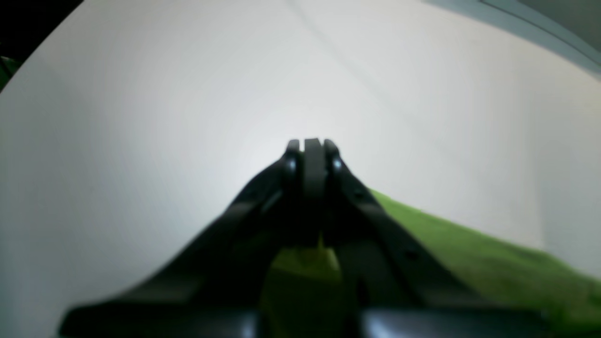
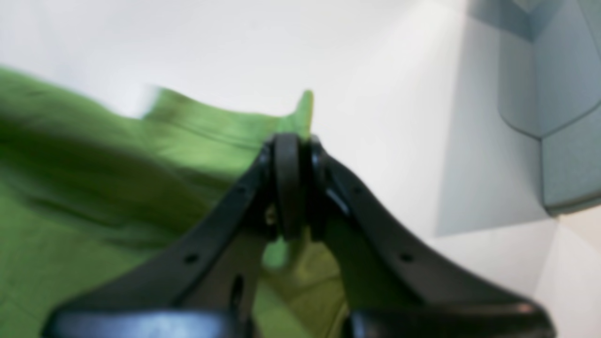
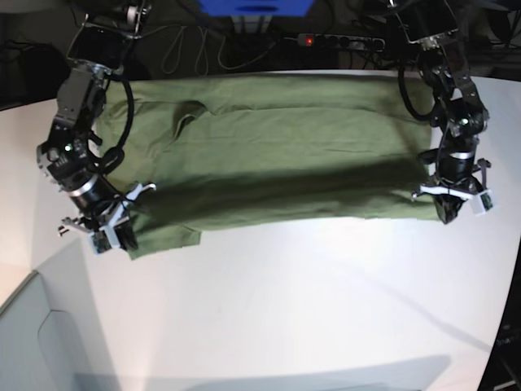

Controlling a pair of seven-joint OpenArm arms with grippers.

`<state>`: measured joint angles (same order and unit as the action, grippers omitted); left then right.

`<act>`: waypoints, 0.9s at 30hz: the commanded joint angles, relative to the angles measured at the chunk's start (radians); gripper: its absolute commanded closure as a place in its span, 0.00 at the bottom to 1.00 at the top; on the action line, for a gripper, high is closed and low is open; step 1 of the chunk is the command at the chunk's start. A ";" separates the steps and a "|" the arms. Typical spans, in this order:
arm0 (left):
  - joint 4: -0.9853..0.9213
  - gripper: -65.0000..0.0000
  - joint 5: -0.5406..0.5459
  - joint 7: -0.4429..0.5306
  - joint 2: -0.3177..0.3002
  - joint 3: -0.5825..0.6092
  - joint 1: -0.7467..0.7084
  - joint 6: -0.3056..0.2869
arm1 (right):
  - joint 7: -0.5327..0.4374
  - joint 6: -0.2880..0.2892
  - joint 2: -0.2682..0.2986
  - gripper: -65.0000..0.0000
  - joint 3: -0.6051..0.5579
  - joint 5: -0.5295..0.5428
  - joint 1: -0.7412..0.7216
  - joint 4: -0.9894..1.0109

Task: Fold the T-shirt properly

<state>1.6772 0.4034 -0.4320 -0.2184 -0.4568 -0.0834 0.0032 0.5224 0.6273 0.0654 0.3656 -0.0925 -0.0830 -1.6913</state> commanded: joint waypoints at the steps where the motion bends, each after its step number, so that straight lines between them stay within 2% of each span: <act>1: 0.018 1.00 0.009 0.028 -0.014 -0.004 0.007 -0.002 | -0.028 0.013 0.006 1.00 0.003 0.018 -0.025 -0.006; 5: 0.019 1.00 0.009 0.028 -0.014 -0.004 0.006 -0.002 | -0.028 0.015 0.023 1.00 0.003 0.018 -0.022 -0.005; 9: 0.024 1.00 0.009 0.029 -0.013 -0.006 -0.017 -0.002 | -0.032 0.071 0.027 1.00 0.023 0.018 0.009 -0.005; 13: 0.028 1.00 0.009 0.031 -0.008 -0.006 -0.054 -0.002 | -0.092 0.071 0.023 1.00 0.063 0.018 0.055 0.004; 24: 0.030 1.00 0.010 0.032 -0.005 -0.026 -0.132 -0.002 | -0.169 0.071 0.018 1.00 0.065 0.018 0.194 0.003; 27: 0.025 1.00 0.010 0.032 0.024 -0.058 -0.146 -0.004 | -0.170 0.071 0.009 1.00 0.066 0.018 0.223 -0.003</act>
<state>1.6859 0.4107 -0.4236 -0.1841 -0.5117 -0.2352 0.0025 0.3817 0.6834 0.0681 0.4290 -0.0929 0.1455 -1.6737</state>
